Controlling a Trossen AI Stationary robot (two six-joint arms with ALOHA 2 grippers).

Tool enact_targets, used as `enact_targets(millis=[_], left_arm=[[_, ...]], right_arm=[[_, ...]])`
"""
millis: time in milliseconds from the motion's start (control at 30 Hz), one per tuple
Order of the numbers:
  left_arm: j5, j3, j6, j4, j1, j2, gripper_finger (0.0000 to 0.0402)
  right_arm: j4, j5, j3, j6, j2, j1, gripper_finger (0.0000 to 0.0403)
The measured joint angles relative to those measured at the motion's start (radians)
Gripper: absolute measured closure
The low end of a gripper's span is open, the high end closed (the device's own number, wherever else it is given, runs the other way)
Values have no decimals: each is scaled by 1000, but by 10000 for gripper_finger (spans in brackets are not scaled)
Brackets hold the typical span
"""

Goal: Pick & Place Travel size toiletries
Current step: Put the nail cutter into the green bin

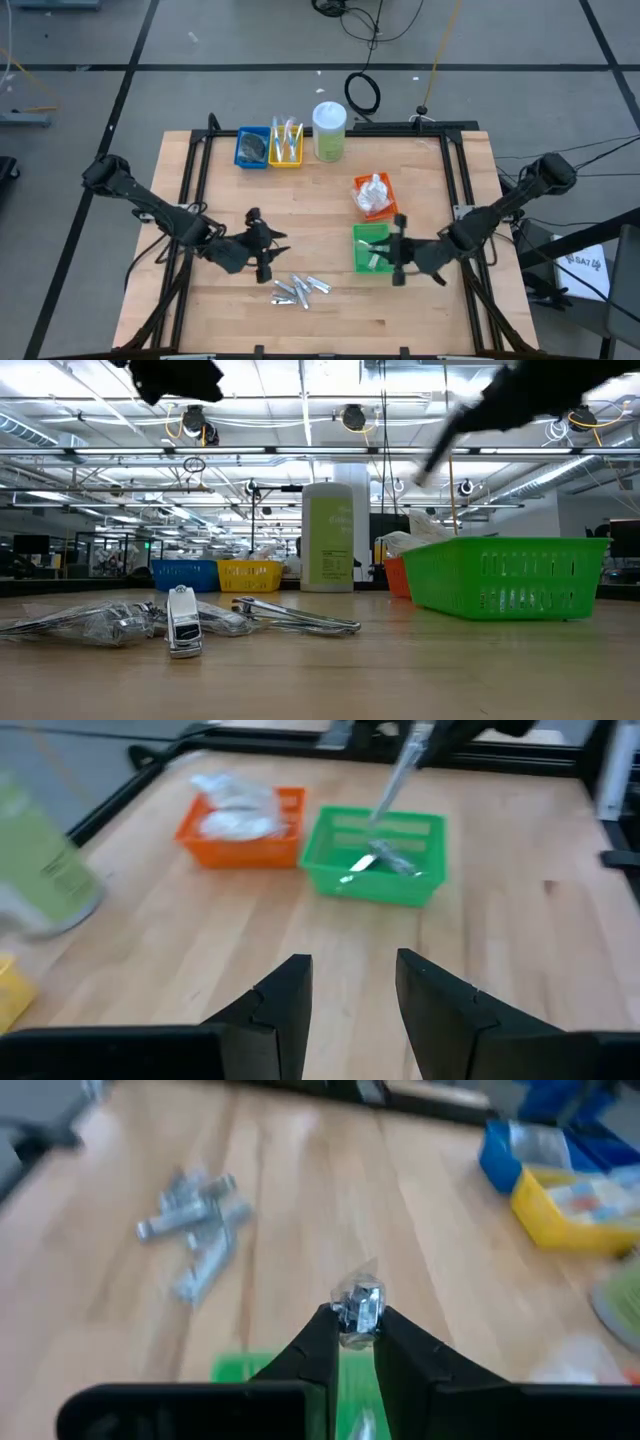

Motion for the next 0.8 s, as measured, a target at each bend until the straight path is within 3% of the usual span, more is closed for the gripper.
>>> enact_targets(millis=[167, 400, 800], left_arm=[[-43, -1, -123, -66, 1, 52, 256], [-39, 0, -173, -60, 16, 126, 256], [103, 0, -178, -42, 41, 177, 256]], right_arm=[[-180, 34, 0, 132, -3, 50, 367], [-250, 32, 0, 217, 37, 40, 360], [-255, 30, 0, 329, 36, 35, 193]])
